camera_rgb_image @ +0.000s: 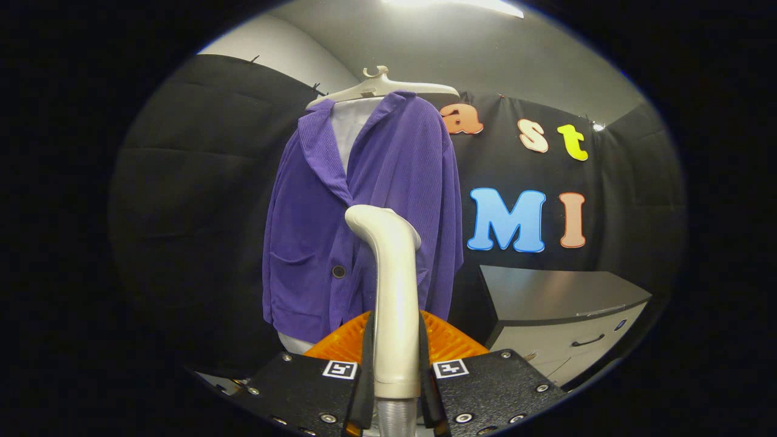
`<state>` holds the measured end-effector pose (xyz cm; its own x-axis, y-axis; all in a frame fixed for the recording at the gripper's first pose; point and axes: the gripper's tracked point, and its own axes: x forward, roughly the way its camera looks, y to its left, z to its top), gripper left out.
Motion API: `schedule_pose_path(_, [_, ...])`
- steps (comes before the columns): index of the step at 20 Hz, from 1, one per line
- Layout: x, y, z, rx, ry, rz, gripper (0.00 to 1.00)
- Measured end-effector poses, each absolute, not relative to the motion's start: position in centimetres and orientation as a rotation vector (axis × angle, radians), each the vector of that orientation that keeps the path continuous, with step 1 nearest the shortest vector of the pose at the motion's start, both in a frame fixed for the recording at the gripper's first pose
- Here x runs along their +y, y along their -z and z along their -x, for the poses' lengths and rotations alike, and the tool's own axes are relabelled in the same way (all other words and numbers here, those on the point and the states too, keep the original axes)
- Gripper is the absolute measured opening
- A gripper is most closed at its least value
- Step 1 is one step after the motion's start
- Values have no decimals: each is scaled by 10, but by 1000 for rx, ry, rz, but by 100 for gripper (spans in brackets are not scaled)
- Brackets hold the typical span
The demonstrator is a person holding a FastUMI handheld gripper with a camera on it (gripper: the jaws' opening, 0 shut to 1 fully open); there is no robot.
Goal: Iron the clothes twice with a garment steamer, once on the left side and once on the right side.
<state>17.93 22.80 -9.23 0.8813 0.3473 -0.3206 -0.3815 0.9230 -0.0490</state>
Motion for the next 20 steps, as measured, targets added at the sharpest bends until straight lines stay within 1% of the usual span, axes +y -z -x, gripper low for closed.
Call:
schedule_pose_path(10, [216,158,-148,390,-375,140,31])
schedule_pose_path(13, [206,179,-140,405,-345,139,31])
schedule_pose_path(15, [201,203,-134,444,-333,141,31])
schedule_pose_path(20, [193,235,-118,513,-321,147,31])
